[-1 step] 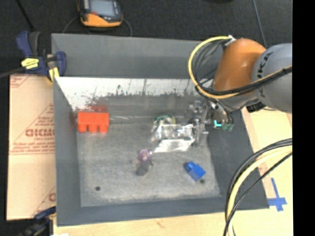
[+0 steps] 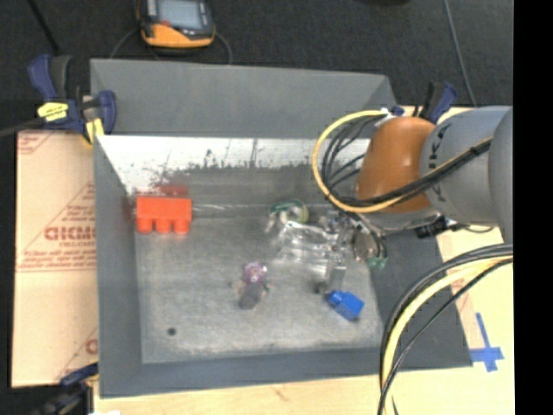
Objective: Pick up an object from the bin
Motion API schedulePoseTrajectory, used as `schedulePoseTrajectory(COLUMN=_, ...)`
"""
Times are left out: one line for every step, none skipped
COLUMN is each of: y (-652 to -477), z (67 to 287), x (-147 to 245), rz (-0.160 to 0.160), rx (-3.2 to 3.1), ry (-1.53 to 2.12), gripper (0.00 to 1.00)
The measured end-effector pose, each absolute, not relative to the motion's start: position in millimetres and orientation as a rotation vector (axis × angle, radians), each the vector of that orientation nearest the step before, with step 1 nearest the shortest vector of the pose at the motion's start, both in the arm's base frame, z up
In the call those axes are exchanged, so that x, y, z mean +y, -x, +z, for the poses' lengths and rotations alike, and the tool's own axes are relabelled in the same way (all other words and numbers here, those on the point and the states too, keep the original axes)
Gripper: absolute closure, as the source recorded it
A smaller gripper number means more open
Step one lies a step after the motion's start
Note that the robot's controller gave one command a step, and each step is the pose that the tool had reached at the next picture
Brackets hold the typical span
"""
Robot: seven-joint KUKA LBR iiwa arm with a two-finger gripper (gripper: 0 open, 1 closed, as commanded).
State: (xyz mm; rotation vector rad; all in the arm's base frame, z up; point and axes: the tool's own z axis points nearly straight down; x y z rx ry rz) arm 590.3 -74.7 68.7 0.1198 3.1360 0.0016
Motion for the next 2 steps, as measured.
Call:
schedulePoseTrajectory(y=-592.2, z=71.5, x=-75.9, rz=-0.002, rx=3.132, ry=-0.115, gripper=1.0)
schedulePoseTrajectory(y=-551.3, z=250.3, x=-54.1, rz=-0.003, rx=3.133, ry=-0.048, gripper=1.0)
